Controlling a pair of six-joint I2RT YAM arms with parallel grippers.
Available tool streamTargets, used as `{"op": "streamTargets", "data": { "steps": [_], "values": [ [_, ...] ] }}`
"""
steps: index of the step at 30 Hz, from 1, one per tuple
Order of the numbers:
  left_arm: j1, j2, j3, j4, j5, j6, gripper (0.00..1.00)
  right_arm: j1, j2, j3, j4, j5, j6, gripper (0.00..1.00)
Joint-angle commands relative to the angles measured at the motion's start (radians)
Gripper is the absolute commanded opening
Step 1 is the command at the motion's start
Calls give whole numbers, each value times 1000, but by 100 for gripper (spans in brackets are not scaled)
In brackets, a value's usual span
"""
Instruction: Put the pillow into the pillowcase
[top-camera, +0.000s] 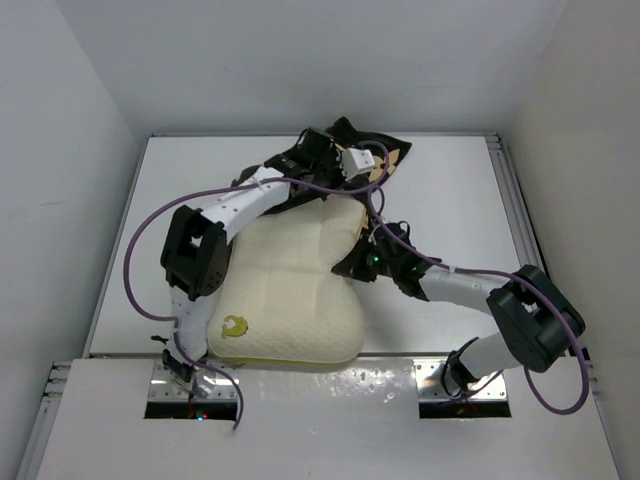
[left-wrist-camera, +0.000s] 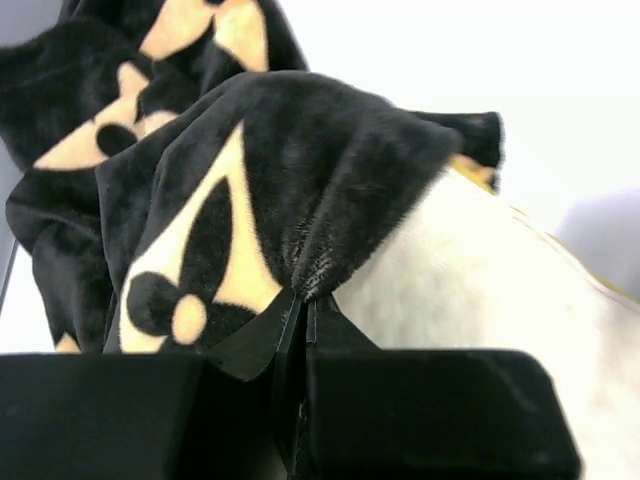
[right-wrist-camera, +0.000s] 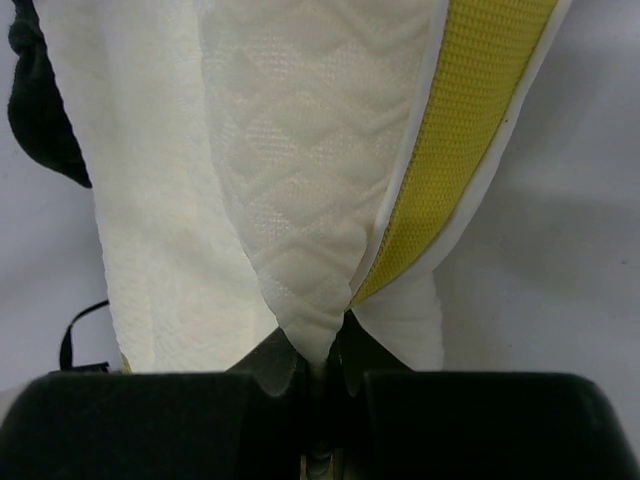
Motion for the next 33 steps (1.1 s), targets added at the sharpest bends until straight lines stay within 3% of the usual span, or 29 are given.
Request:
{"op": "streamTargets", "data": {
  "steps": [1, 4, 7, 9, 15, 20, 25, 28, 33],
  "values": [
    [8, -92, 72, -134, 178, 15, 0, -22, -57, 111, -42, -12, -102, 0],
    [-12, -127, 94, -261, 282, 106, 0, -3, -106, 264, -207, -9, -275, 0],
    [0, -135, 124, -307, 387, 107, 0, 35, -161, 373, -312, -62, -419, 0],
    [0, -137, 129, -320, 407, 108, 0, 35, -218, 358, -273, -143, -441, 0],
    [-23, -135, 181, -382, 456, 139, 0, -26, -313, 242, -176, -179, -400, 0],
    [-41, -155, 272, -655, 653, 356, 0, -127, -340, 159, -114, -126, -305, 0],
    [-52, -186, 275, -830, 724, 510, 0, -201, -336, 142, -99, -54, -247, 0],
    [-50, -203, 201, -772, 671, 491, 0, -227, -339, 113, -61, -35, -173, 0],
    [-47, -209, 134, -540, 539, 253, 0, -197, -352, 100, 32, -113, -190, 0]
  ]
}}
